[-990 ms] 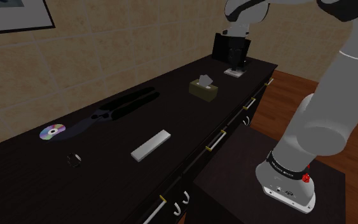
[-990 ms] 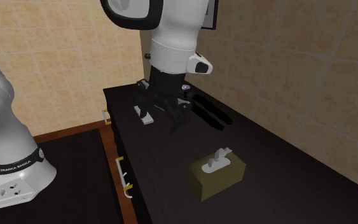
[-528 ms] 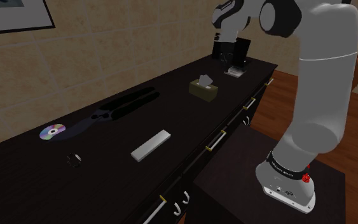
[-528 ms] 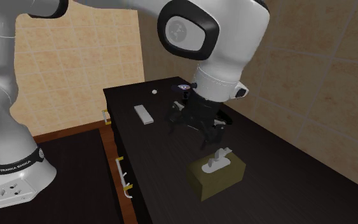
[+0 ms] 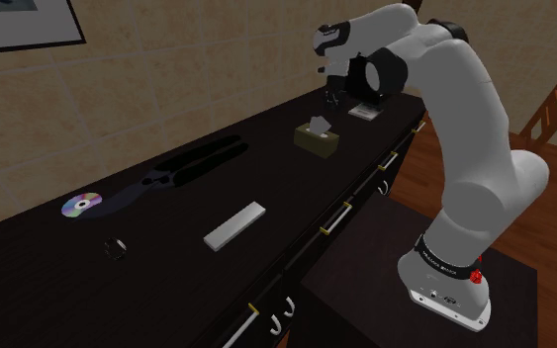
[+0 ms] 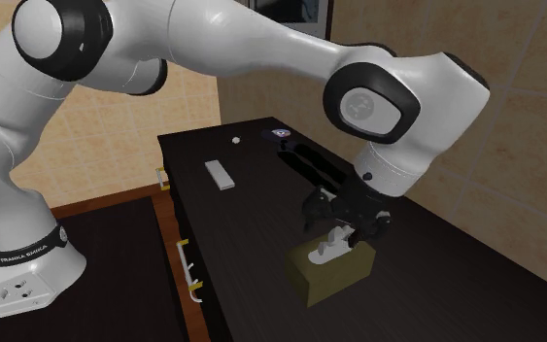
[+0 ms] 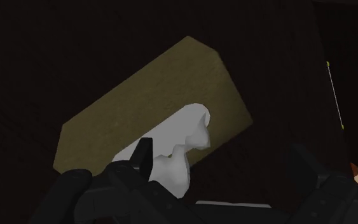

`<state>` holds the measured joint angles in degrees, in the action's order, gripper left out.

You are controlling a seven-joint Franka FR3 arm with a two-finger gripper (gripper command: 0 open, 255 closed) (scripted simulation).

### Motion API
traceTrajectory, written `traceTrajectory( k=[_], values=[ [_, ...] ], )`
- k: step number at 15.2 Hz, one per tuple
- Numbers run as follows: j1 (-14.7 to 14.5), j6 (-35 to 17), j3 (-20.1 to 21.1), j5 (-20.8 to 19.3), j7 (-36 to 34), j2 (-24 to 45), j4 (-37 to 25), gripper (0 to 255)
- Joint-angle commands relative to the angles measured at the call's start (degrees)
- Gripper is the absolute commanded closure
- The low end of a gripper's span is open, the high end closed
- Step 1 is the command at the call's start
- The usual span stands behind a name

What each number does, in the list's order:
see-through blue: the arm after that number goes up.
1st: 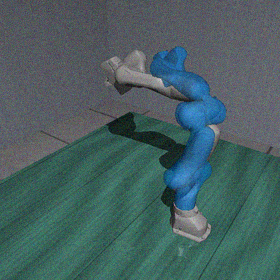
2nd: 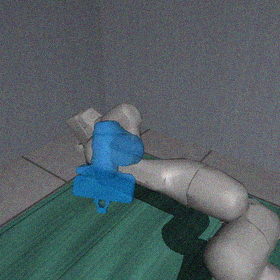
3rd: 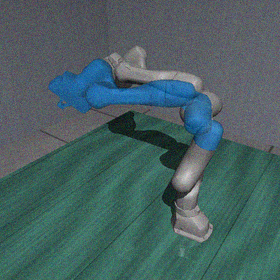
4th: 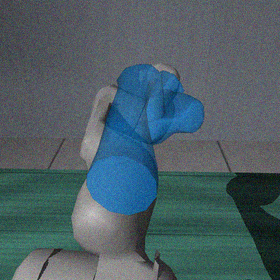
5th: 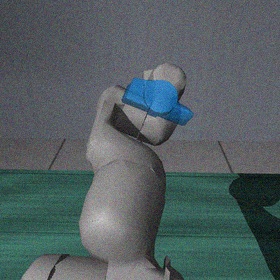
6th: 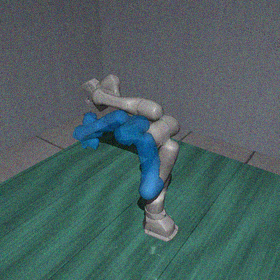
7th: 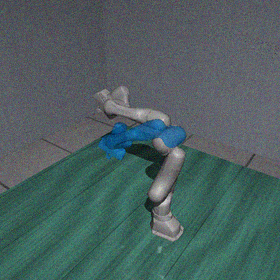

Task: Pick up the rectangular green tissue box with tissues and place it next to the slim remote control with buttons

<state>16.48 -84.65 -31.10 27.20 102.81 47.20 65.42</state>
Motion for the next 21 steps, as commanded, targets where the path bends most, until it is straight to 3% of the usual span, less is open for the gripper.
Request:
traceTrajectory(
  k=[1,8,16,17,21],
  values=[
    [2.38,2.65,1.46,0.92,0.52,4.34,-6.85,0],
    [-0.68,-4.22,1.15,0.95,2.04,2.22,2.93,0],
    [-0.68,-4.21,1.15,0.96,2.04,2.22,2.93,0],
    [-0.68,-4.21,1.15,0.96,2.04,2.22,2.93,255],
    [-0.63,-4.22,1.15,0.96,2.07,2.28,2.87,255]
  ],
)
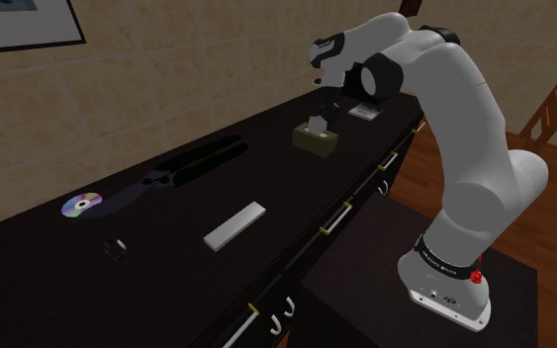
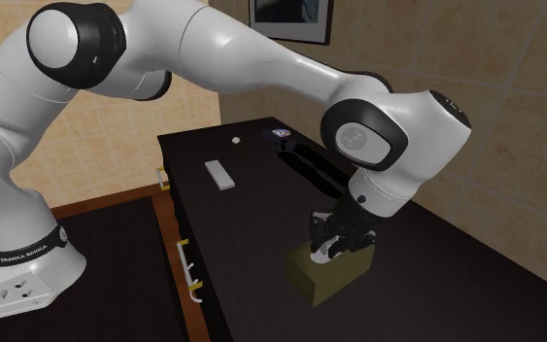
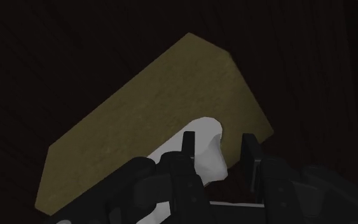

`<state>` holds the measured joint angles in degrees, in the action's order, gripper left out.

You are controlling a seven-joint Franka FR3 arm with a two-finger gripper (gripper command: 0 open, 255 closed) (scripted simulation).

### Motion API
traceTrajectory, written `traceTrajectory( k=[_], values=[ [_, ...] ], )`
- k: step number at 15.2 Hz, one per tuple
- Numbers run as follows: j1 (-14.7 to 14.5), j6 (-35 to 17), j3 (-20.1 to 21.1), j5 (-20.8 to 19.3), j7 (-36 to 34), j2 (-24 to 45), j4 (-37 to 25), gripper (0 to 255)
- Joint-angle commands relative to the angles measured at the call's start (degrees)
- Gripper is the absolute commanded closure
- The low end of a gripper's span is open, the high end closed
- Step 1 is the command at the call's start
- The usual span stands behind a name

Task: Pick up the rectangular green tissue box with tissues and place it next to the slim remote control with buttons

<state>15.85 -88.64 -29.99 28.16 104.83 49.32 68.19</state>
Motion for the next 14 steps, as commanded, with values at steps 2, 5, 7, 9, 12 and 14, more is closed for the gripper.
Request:
traceTrajectory(
  k=[2,5,7,9,12,14],
  values=[
    [0.0,-0.28,0.05,0.01,0.05,0.18,0.12,255],
    [-0.05,-0.24,0.04,0.0,0.01,0.1,0.16,255],
    [-0.02,0.83,-0.13,-0.23,-0.23,-0.51,-0.38,255],
    [0.04,1.94,-0.27,-0.44,-0.48,-1.05,-1.04,255],
    [0.19,3.66,-0.46,-0.73,-0.87,-1.8,-2.16,255],
    [0.33,4.85,-0.56,-0.9,-1.15,-2.23,-3.02,255]
  ],
)
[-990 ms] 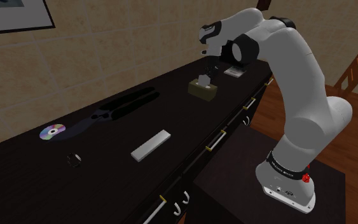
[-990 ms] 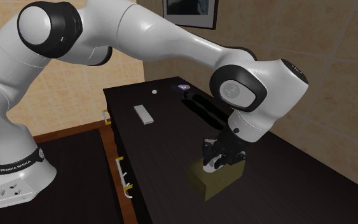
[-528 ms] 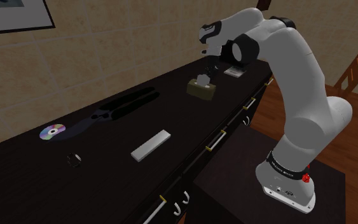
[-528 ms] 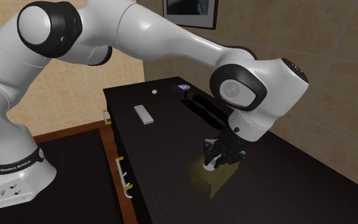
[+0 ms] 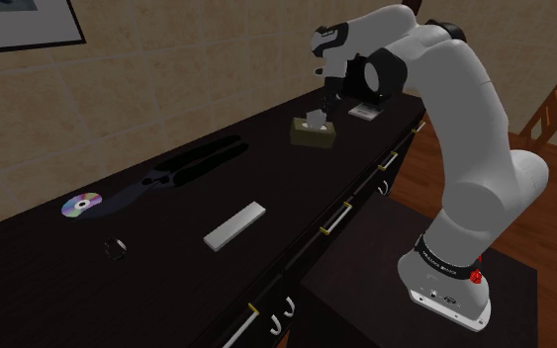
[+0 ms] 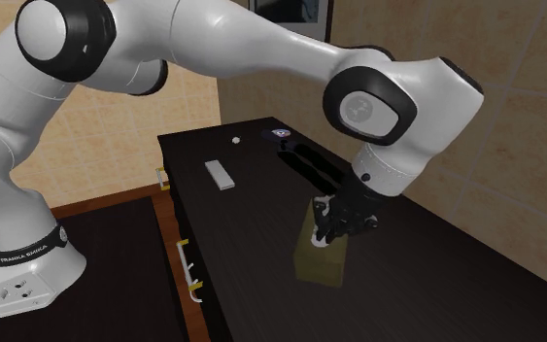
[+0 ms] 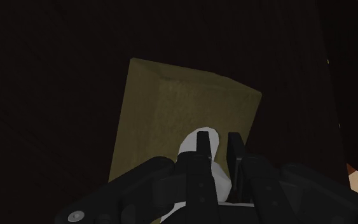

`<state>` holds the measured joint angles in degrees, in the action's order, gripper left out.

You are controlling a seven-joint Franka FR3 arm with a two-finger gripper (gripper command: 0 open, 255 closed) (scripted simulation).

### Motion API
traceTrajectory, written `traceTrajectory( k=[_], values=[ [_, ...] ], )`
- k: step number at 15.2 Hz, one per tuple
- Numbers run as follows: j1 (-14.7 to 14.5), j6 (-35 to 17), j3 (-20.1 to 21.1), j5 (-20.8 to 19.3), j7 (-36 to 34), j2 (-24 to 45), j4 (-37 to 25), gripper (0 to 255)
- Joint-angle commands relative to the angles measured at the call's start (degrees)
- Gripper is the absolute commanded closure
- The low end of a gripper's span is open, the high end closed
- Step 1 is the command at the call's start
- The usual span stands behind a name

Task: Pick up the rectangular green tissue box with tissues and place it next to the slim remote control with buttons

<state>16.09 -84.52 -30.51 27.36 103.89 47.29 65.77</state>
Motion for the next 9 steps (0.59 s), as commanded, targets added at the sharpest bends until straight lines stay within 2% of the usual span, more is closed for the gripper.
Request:
traceTrajectory(
  k=[1,8,9],
  values=[
    [0.17,1.35,-0.09,-0.17,-0.34,-0.4,-1.06,255],
    [0.96,5.74,-0.27,-0.54,-1.36,-1.34,-4.91,255],
    [-0.57,5.09,-0.37,-0.72,-2.1,-2.84,-2.82,255]
  ],
)
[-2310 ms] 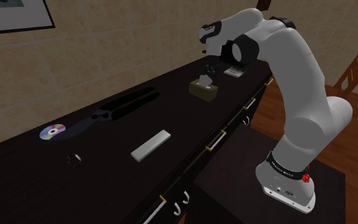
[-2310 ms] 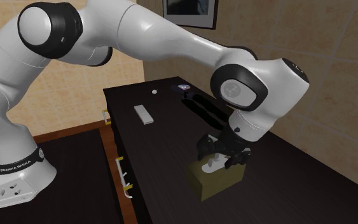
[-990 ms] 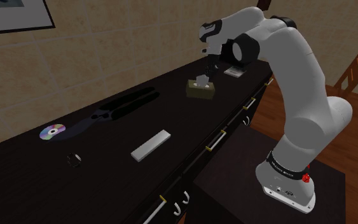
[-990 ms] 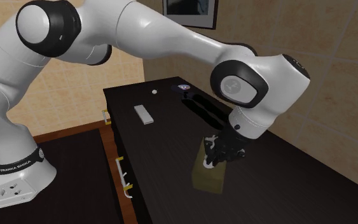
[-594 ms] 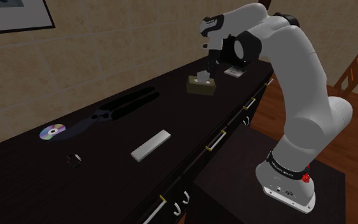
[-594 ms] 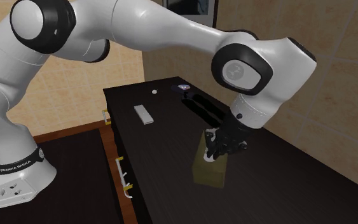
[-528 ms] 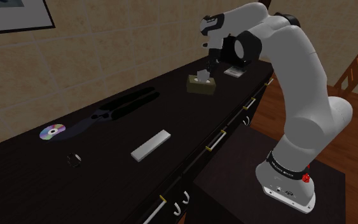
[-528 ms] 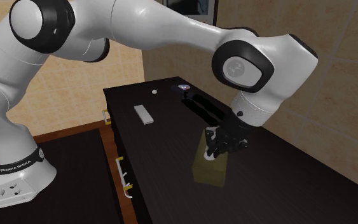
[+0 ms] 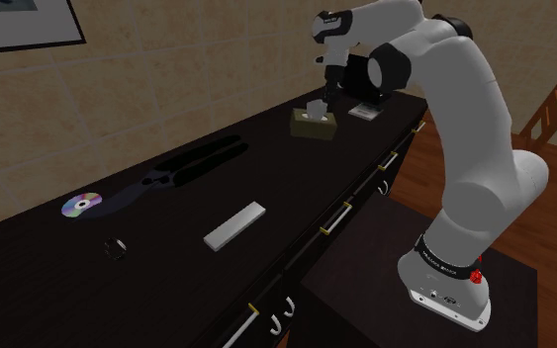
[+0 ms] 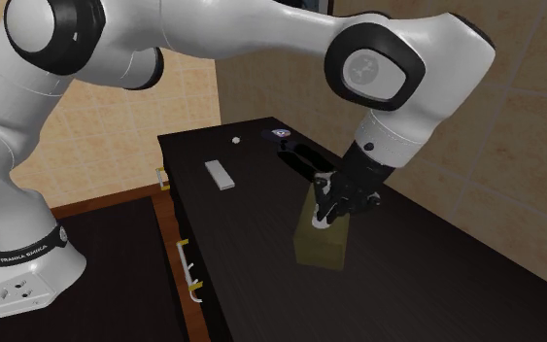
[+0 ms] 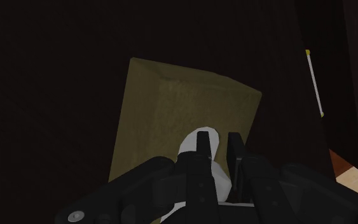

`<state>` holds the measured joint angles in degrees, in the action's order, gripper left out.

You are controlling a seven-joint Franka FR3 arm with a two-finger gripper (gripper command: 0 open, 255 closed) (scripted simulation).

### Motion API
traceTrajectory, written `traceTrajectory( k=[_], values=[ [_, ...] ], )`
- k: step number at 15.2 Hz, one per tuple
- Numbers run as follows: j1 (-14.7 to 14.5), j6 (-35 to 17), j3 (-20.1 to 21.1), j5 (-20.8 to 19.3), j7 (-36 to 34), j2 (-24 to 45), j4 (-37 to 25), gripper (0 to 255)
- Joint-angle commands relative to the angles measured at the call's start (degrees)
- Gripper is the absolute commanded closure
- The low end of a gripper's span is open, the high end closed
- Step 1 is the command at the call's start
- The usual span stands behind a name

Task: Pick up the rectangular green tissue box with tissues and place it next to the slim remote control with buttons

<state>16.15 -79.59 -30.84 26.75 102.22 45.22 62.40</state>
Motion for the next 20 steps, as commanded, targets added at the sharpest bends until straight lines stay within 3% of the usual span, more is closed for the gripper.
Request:
traceTrajectory(
  k=[1,10,20],
  values=[
    [-2.1,-0.41,-0.11,-0.27,-1.23,-2.18,2.44,255],
    [-13.37,-3.41,0.43,-1.09,-10.11,-11.78,13.09,255],
    [-22.9,-3.96,2.88,-0.54,-21.85,-17.11,15.51,255]
  ],
)
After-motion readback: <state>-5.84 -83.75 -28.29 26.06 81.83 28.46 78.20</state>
